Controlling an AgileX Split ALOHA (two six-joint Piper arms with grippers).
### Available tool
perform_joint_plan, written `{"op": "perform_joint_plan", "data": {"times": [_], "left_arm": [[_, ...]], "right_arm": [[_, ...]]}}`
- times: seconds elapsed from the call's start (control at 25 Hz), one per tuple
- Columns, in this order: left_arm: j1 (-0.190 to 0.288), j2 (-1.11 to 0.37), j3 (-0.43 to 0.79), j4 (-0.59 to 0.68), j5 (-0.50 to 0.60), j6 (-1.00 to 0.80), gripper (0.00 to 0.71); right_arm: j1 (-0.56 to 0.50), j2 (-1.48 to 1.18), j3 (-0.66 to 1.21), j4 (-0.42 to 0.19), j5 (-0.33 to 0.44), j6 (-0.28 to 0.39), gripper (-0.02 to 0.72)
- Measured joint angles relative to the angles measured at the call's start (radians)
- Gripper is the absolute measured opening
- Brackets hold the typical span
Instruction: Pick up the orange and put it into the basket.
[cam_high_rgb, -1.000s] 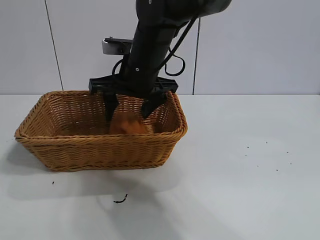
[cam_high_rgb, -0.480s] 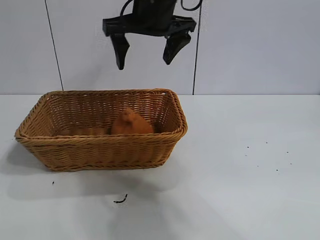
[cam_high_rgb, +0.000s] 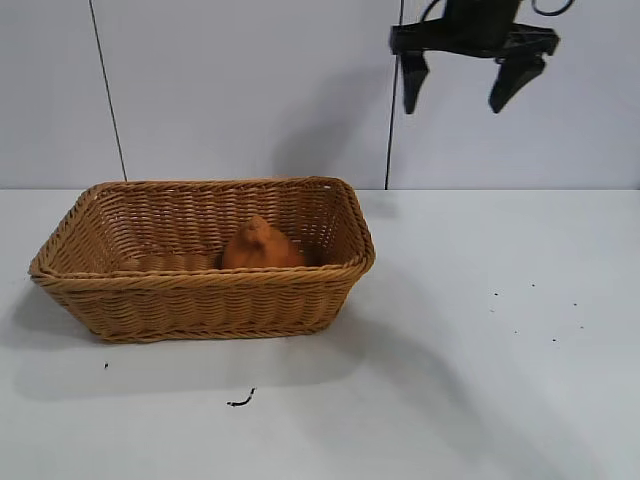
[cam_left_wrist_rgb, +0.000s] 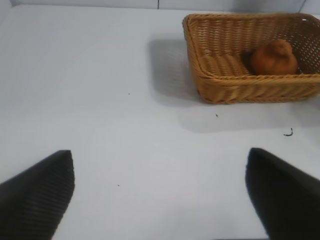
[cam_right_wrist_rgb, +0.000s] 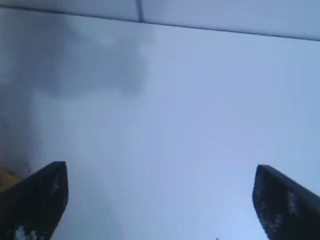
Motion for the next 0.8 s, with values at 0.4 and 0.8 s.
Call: {"op": "perform_joint_plan", "data": {"times": [0.4,0.8], "left_arm": [[0.000,0.000,0.000,0.000,0.000,0.000,0.666],[0.000,0.000,0.000,0.000,0.000,0.000,0.666]], "right_arm": [[-0.152,-0.044,0.131,0.081,-0.001,-0.043,0.694],[-0.152,-0.421,0.721,0.088,-0.001,-0.094,0.694]]}}
